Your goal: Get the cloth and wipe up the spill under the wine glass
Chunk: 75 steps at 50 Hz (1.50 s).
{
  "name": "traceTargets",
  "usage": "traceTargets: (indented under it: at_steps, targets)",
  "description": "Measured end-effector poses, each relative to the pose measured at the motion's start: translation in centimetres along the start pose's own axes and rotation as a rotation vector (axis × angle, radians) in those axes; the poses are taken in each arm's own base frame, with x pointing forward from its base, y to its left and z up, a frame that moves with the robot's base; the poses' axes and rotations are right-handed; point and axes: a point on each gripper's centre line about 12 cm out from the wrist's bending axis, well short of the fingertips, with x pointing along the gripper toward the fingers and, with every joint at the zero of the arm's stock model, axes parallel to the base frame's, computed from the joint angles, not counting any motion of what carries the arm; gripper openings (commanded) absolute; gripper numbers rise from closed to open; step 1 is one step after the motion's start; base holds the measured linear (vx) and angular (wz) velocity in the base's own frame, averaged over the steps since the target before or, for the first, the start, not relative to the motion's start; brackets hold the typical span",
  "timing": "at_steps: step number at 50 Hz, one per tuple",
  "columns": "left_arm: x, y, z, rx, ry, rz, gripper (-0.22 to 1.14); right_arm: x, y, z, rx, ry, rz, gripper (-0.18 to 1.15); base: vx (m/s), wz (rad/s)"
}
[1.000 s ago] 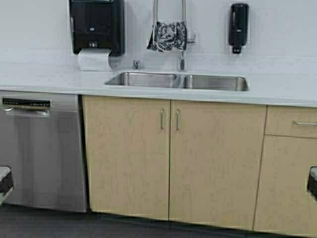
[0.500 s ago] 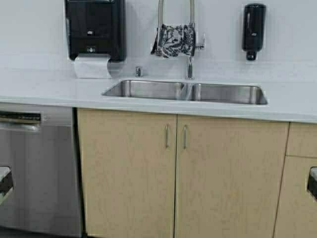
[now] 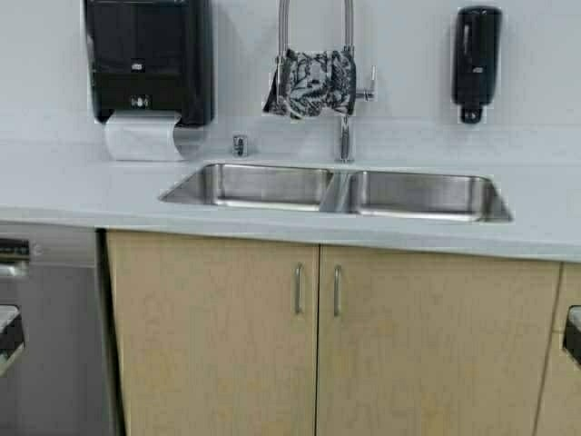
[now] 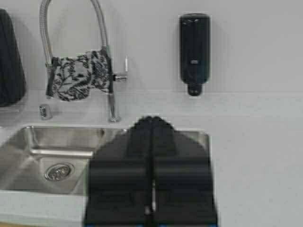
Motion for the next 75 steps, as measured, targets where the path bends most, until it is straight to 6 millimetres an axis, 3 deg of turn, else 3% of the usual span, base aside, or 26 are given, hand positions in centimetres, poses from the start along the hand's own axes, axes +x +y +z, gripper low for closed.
traceTargets:
  at_steps: [31,43,52,61,75]
  targets:
    - [-0.9,0.0,-0.1,-0.026,-0.021,-0.002,0.03,0.0,1.6,-0.1,-0.006,0.006,0.080,0.05,0.36,0.10]
    - [-1.5,0.0,-0.2,-0.028,-0.021,-0.002,0.03,0.0,5.5,-0.3,-0.013,0.048,0.266,0.05,0.31,0.05]
    - [-1.8,0.0,-0.1,-0.026,-0.034,-0.003,0.03,2.7,10.3,0.0,-0.009,0.109,0.428,0.05,0.26,-0.04]
    - [-2.2,0.0,0.2,-0.026,-0.044,-0.004,0.03,6.8,14.5,-2.4,-0.031,0.217,0.503,0.05,0.24,-0.09]
    - [-3.0,0.0,0.3,-0.022,-0.067,-0.007,0.03,10.6,16.6,-9.3,-0.038,0.301,0.517,0.13,0.21,-0.09]
